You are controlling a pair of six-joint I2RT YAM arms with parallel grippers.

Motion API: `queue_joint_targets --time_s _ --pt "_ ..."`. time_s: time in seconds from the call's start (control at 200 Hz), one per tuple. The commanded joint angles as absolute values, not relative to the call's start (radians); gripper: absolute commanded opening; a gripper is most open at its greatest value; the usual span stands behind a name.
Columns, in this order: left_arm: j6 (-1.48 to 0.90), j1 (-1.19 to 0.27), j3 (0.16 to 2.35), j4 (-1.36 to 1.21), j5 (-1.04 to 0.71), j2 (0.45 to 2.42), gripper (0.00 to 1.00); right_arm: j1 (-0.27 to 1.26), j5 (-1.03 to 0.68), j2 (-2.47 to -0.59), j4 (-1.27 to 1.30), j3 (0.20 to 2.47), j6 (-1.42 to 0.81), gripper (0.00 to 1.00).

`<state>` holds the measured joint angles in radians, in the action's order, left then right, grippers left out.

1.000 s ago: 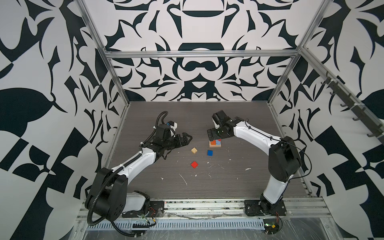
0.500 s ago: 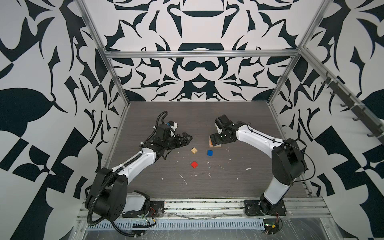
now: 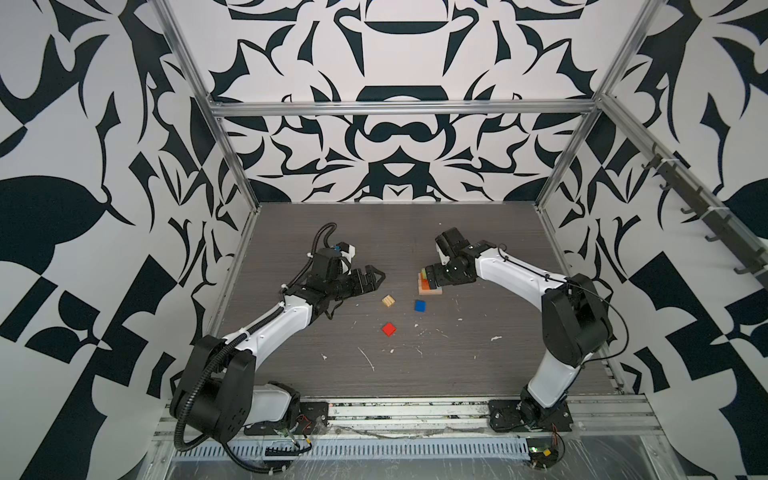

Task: Build the wood block tower

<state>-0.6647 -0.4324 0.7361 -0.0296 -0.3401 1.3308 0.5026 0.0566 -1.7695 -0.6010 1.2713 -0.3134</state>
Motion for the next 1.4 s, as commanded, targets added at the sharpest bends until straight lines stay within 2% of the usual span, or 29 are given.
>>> queue_joint_targets --time_s 0.0,1.394 --pt "-0.663 -0.435 0.749 -0.031 -0.341 1.330 0.99 0.499 0.050 -1.770 -0.592 1.296 -0.321 0.96" --pt "-0.657 -0.435 0.767 -0.015 -0.342 1.333 1.00 0.489 0.054 -1.824 -0.594 1.356 -0.324 0.93"
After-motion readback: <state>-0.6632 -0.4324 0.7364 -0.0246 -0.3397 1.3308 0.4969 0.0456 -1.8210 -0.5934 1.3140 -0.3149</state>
